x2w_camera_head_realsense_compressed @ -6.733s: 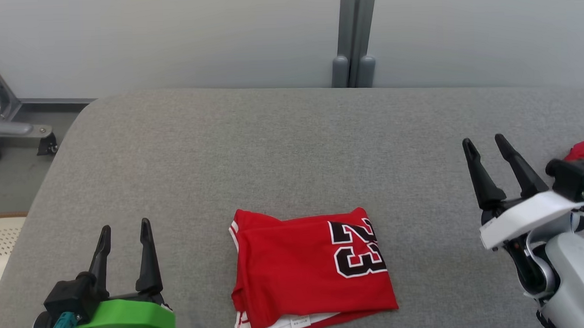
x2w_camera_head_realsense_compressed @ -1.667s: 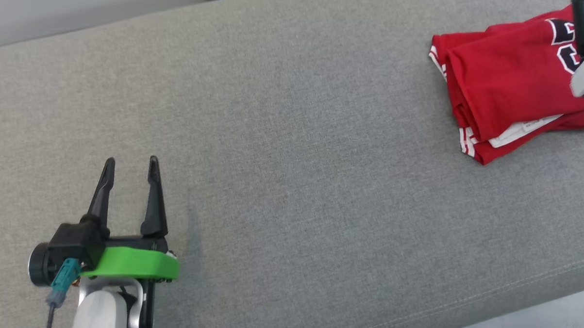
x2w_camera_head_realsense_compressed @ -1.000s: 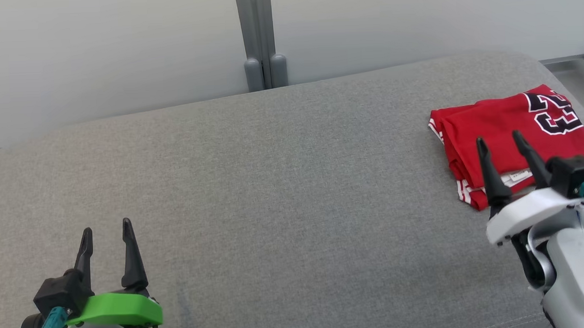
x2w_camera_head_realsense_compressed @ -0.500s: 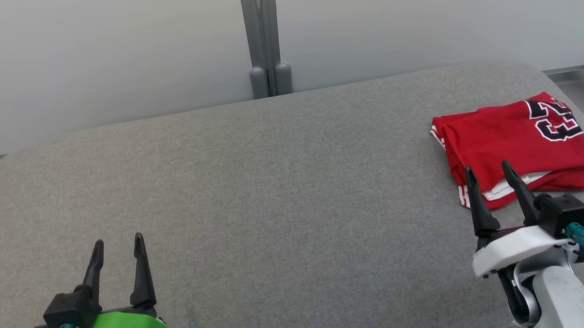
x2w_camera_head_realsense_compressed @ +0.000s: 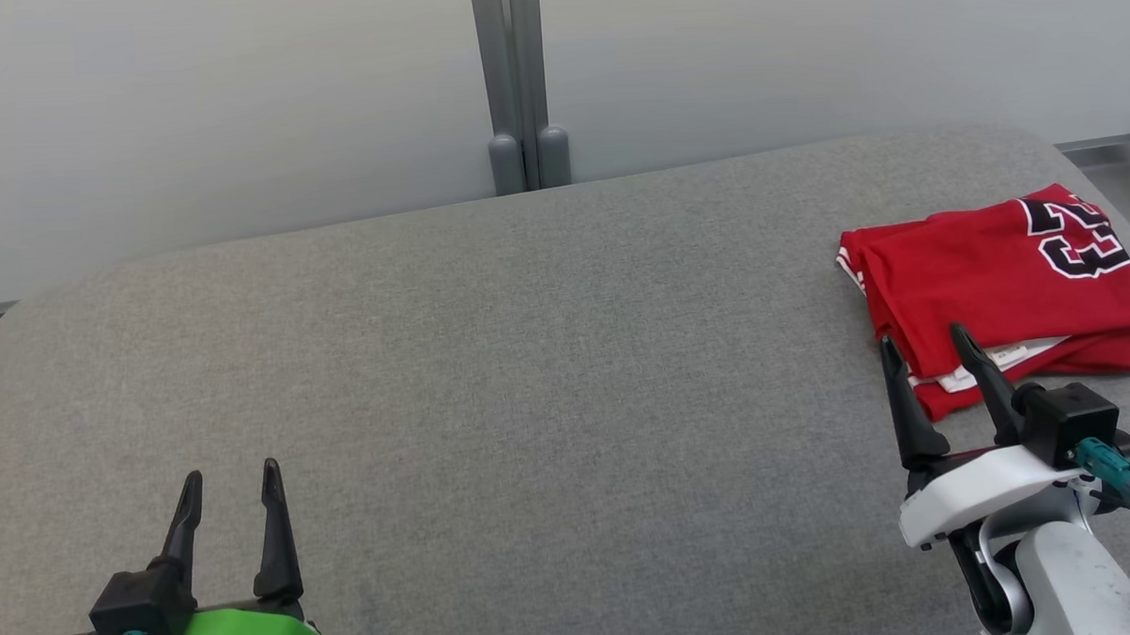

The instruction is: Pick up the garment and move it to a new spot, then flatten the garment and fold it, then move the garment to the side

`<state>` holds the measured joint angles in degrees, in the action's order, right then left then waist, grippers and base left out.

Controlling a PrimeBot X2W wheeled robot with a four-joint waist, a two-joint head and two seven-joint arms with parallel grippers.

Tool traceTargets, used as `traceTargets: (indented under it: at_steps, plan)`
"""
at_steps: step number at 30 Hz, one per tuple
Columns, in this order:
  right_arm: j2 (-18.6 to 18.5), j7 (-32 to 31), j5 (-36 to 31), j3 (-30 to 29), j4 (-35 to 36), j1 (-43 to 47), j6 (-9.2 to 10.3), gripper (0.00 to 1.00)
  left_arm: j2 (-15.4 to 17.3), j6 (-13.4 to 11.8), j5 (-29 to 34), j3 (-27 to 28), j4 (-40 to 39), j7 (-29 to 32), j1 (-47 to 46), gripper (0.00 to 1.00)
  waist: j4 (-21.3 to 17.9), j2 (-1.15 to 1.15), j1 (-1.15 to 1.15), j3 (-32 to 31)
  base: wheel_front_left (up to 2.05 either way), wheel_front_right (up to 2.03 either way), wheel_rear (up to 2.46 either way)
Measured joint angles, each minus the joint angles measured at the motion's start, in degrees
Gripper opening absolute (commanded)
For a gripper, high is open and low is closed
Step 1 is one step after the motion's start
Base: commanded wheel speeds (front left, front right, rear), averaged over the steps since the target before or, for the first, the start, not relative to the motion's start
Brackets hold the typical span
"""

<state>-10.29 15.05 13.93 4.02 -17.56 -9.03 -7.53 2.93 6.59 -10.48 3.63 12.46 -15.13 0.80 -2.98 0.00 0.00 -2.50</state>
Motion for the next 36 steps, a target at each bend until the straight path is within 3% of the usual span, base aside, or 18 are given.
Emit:
traceTargets:
  at_steps: [8,9,15,36]
  plan:
    - [0.1,0.0,0.4,0.7,-0.4,0.0,0.0,1.0,0.0,0.0,0.0,0.0,0.1,0.0,0.0,1.0,-0.2,0.0,0.0,-0.2,0.0,0.0,0.0]
    - [0.1,0.0,0.5,0.8,-0.5,0.0,0.0,0.0,0.0,0.0,0.0,-0.1,0.1,0.0,-0.1,0.0,-0.2,0.0,0.0,-0.1,0.0,0.0,0.0]
    - [1.1,-0.9,2.0,0.7,-2.6,2.0,-0.01,0.0,-0.5,0.0,-1.4,0.1,2.8,1.0,0.6,0.0,-0.1,0.0,0.0,-0.1,0.0,0.0,0.0]
    - [2.7,-6.3,22.4,-2.2,-1.1,2.0,0.0,0.0,-0.5,0.0,-23.0,0.5,2.5,6.3,-0.1,0.0,0.4,0.0,0.0,0.4,0.0,0.0,0.0]
